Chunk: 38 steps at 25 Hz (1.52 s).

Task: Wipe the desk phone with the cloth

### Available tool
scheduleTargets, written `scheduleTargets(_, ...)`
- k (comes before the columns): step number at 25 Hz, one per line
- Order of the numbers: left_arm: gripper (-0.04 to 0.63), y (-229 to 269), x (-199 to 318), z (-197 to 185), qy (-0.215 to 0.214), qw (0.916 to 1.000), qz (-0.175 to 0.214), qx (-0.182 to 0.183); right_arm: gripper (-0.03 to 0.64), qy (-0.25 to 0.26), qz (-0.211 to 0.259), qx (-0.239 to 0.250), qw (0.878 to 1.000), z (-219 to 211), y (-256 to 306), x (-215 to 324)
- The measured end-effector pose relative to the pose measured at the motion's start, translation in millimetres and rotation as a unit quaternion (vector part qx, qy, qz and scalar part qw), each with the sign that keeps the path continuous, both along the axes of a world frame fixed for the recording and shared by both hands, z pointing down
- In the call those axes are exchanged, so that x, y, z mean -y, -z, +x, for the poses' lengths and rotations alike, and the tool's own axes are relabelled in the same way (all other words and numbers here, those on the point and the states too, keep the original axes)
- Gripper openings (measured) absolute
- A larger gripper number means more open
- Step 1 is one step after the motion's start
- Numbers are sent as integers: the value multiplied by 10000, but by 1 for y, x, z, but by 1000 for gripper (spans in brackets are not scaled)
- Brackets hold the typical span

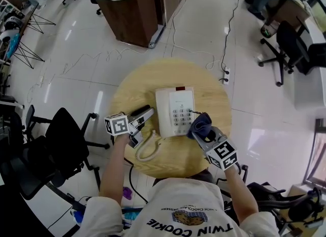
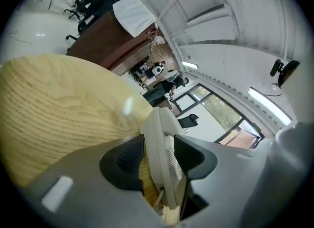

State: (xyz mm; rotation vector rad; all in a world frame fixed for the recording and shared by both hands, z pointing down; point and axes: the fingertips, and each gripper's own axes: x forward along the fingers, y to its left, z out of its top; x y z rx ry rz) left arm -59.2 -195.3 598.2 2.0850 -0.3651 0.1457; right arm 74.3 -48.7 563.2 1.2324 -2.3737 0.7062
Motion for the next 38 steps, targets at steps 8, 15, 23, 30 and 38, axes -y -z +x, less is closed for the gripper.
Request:
scheduleTargets(8,189,1,5,21,-876,9960,-118,-102,66,87,-115,-102,9998,-4,-1,6)
scheduleTargets(15,192,-4,5,27,-1504,9879,26,391,66,80,-141,-137,9998,-4,0,11)
scheduleTargets(23,156,-12,12,19,-1148,9896,249,833,66,-507,-81,32,9987,23,3,31)
scheduleTargets(30,5,-15,15,9,-488,9911,514,1130,66,-1610,-157,461,9858,98,-5,122)
scheduleTargets(38,5,-21,6,16,-403,9864,581,1486,66,-1343,-726,851,9846,72,-36,128)
